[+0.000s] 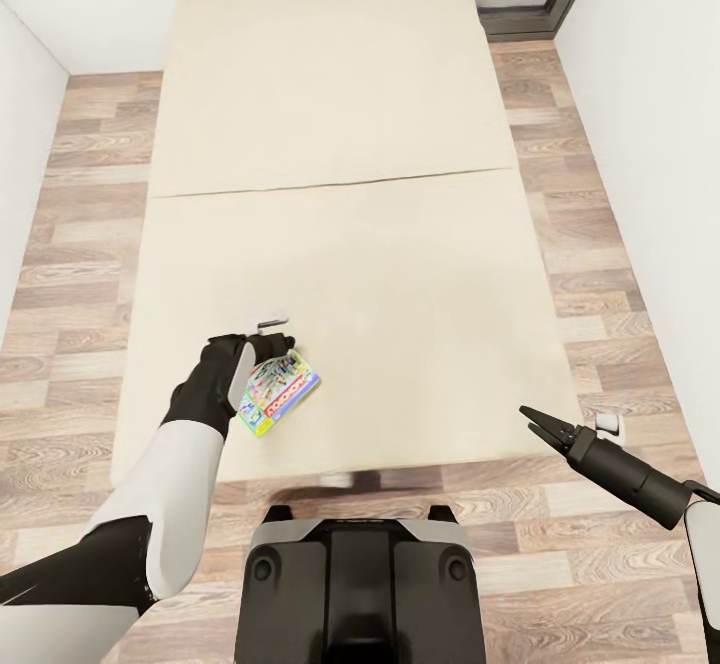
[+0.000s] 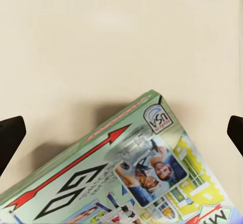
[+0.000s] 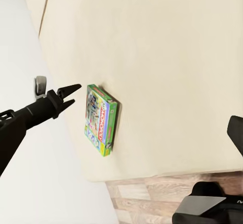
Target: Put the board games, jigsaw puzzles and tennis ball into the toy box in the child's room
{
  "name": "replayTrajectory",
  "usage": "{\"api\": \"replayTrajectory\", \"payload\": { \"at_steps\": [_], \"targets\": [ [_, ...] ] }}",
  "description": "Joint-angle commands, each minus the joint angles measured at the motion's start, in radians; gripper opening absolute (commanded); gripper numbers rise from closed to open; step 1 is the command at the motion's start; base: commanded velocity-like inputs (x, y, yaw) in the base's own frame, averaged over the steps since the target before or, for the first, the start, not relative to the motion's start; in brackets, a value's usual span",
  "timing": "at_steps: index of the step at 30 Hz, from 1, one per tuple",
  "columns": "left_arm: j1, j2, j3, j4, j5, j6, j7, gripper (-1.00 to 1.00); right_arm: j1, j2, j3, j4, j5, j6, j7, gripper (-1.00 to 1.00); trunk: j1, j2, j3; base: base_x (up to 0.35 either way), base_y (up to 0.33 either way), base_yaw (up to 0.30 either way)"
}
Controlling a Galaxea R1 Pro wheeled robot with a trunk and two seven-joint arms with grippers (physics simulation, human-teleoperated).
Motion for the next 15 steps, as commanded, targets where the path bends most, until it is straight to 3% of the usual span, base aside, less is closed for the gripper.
{"api": "replayTrajectory", "payload": {
  "at_steps": [1, 15],
  "targets": [
    [-0.001, -0.001, -0.002, -0.001, -0.008, 0.004, -0.003, 1.0, -0.001, 0.0, -0.001, 0.0, 0.005, 0.004, 0.007, 1.0, 0.001, -0.002, -0.001, 0.0, 0.0, 0.0],
    [-0.001, -0.007, -0.014, -0.002, -0.008, 0.004, -0.003, 1.0, -0.001, 0.0, -0.001, 0.0, 0.004, 0.004, 0.007, 1.0, 0.001, -0.002, -0.001, 0.0, 0.0, 0.0]
  ]
}}
